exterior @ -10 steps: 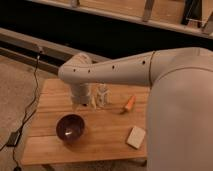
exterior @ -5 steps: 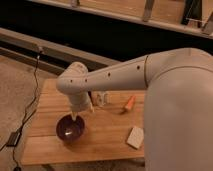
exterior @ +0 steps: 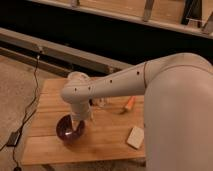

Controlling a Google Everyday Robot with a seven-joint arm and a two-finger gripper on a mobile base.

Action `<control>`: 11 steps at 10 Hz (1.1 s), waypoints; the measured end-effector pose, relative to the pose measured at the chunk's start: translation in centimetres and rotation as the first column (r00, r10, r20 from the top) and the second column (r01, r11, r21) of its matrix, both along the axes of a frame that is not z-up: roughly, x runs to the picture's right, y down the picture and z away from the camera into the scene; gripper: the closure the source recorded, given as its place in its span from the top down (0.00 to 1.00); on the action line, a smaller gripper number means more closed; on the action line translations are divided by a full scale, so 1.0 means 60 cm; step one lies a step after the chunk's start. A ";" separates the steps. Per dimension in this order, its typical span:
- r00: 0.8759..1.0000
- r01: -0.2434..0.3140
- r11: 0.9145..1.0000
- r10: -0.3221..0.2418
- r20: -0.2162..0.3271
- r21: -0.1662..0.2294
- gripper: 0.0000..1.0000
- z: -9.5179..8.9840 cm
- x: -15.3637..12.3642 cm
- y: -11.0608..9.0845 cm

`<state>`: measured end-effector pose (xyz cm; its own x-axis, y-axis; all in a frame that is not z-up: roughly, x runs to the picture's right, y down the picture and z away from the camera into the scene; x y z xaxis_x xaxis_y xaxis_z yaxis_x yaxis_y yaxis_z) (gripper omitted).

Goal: Drag the ceramic bowl in a circle

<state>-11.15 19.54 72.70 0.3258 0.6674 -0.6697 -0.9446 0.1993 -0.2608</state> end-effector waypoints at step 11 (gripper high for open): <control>0.998 0.050 0.998 -0.048 0.033 -0.049 0.45 0.089 -0.006 0.064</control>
<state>-11.49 23.36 78.04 0.3787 0.6161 -0.6907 -0.9252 0.2309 -0.3012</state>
